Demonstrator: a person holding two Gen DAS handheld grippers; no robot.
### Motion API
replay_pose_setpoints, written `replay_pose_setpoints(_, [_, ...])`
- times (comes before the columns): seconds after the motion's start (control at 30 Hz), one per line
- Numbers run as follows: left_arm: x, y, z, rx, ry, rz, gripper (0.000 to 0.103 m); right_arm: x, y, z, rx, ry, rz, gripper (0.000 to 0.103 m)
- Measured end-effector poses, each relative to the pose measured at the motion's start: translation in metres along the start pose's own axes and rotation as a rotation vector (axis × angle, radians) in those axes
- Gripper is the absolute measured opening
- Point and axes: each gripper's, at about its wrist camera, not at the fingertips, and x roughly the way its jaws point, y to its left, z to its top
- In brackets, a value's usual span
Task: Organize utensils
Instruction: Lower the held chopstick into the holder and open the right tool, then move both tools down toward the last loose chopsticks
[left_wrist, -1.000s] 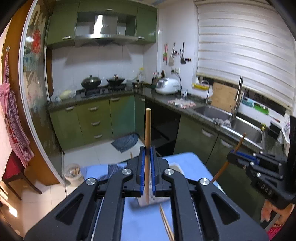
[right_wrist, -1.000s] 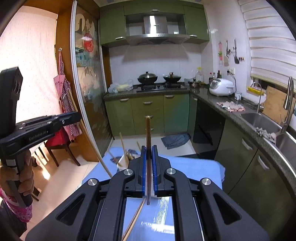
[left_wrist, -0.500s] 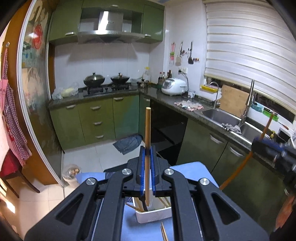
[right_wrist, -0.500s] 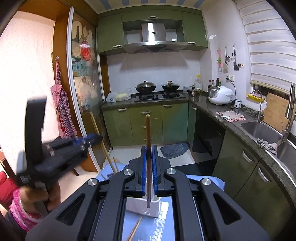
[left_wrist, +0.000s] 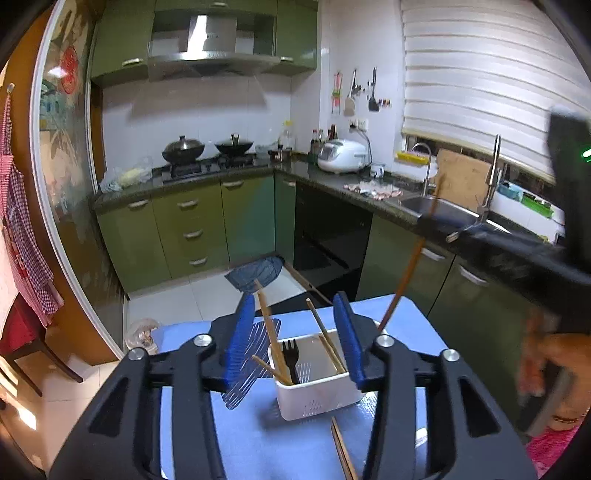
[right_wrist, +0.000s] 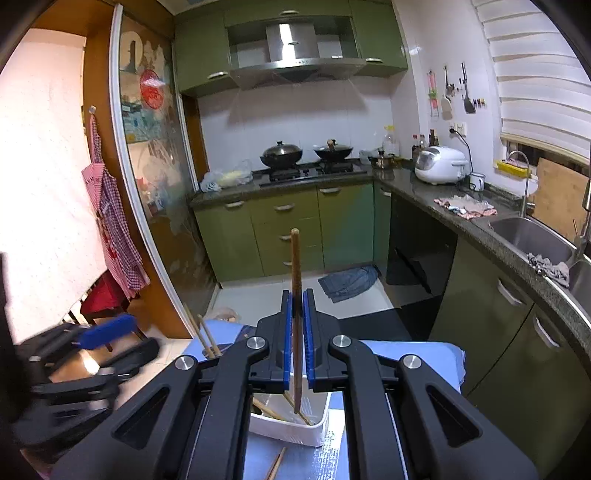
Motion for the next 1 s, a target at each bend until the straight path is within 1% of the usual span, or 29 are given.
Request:
replay_pose_setpoints(0.13, [-0.015,-0.002,-0.008,0.014,-0.001,-0.016,0.044,0.019,0.002,-0.013,-0.006,0.033,-0.013,0.007])
replay_pose_setpoints(0.2, [-0.019,-0.001,-0.014,0.015,0.011,-0.025,0.044,0.027,0.004,-0.02,-0.01,0.053,-0.016,0.007])
replay_pose_setpoints(0.27, [-0.023,-0.001,-0.018,0.012,0.02,-0.024,0.047,0.036,0.005,-0.027,-0.012,0.074,-0.018,0.007])
replay_pose_setpoints(0.4, [-0.027,0.001,-0.027,0.009,0.046,-0.019,0.047,0.042,0.01,-0.039,-0.02,0.108,-0.024,0.007])
replay_pose_setpoints(0.53, [-0.032,0.005,-0.037,-0.003,0.075,-0.011,0.048,0.022,0.014,-0.047,-0.021,0.087,-0.023,0.007])
replay_pose_setpoints(0.63, [-0.031,0.004,-0.051,-0.007,0.115,-0.004,0.051,-0.006,0.017,-0.055,-0.028,0.063,-0.027,0.012])
replay_pose_setpoints(0.73, [-0.023,0.003,-0.072,-0.026,0.185,-0.014,0.051,-0.036,0.017,-0.073,-0.035,0.05,-0.028,0.014])
replay_pose_setpoints(0.8, [-0.01,0.0,-0.09,-0.042,0.258,-0.021,0.051,-0.054,0.014,-0.093,-0.042,0.052,-0.043,0.025])
replay_pose_setpoints(0.83, [0.001,-0.004,-0.103,-0.048,0.312,-0.027,0.051,-0.06,0.012,-0.107,-0.047,0.066,-0.05,0.026])
replay_pose_setpoints(0.9, [0.017,-0.012,-0.122,-0.049,0.385,-0.036,0.051,-0.066,0.006,-0.135,-0.043,0.105,-0.057,0.026])
replay_pose_setpoints(0.97, [0.035,-0.021,-0.144,-0.053,0.455,-0.043,0.047,-0.068,-0.003,-0.166,-0.026,0.149,-0.065,0.026])
replay_pose_setpoints(1.0, [0.043,-0.024,-0.15,-0.054,0.477,-0.041,0.045,-0.069,-0.008,-0.177,-0.018,0.164,-0.07,0.026])
